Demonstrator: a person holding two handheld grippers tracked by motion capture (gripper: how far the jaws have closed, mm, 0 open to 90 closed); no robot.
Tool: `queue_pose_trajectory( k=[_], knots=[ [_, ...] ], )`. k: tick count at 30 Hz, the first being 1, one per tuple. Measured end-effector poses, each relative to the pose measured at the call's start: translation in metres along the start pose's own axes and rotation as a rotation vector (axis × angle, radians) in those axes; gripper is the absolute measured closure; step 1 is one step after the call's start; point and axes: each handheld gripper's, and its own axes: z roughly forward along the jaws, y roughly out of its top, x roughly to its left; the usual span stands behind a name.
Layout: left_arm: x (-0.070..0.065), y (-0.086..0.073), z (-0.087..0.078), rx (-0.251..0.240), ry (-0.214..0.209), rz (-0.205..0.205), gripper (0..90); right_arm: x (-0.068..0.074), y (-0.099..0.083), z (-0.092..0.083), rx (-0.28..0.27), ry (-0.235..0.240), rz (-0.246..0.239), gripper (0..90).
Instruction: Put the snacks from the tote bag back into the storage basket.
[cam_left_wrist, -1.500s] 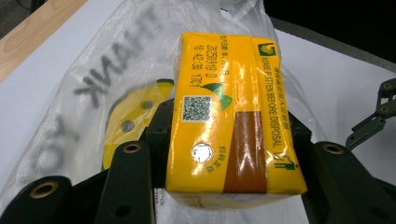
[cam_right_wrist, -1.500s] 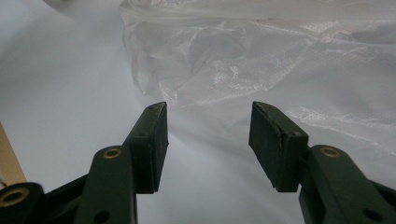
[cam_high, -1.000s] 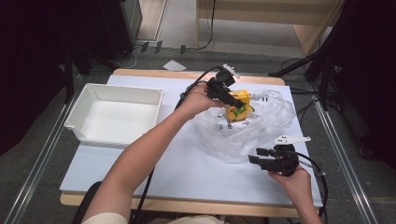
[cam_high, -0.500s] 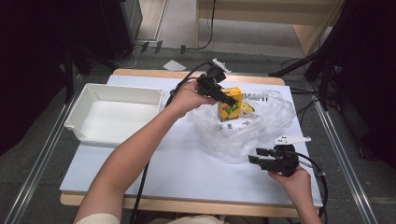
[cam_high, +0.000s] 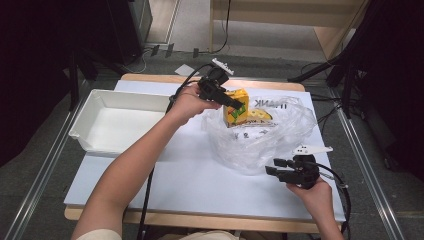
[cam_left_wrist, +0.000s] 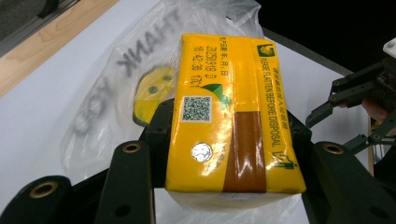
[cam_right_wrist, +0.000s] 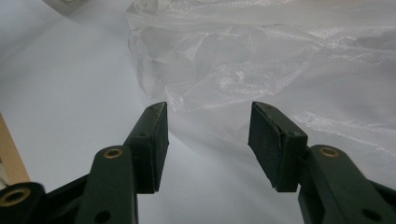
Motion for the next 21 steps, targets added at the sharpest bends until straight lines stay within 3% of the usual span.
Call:
queue_pose_trajectory(
  k=[12, 21],
  knots=[
    [0.005, -0.012, -0.019, -0.015, 0.03, -0.003, 52.8, 0.0, 0.0, 0.001, 0.005, 0.0, 0.001, 48.8],
    [0.013, -0.021, -0.038, -0.034, 0.05, -0.029, 52.8, 0.0, -0.001, 0.003, 0.017, -0.002, -0.001, 48.8]
  ],
)
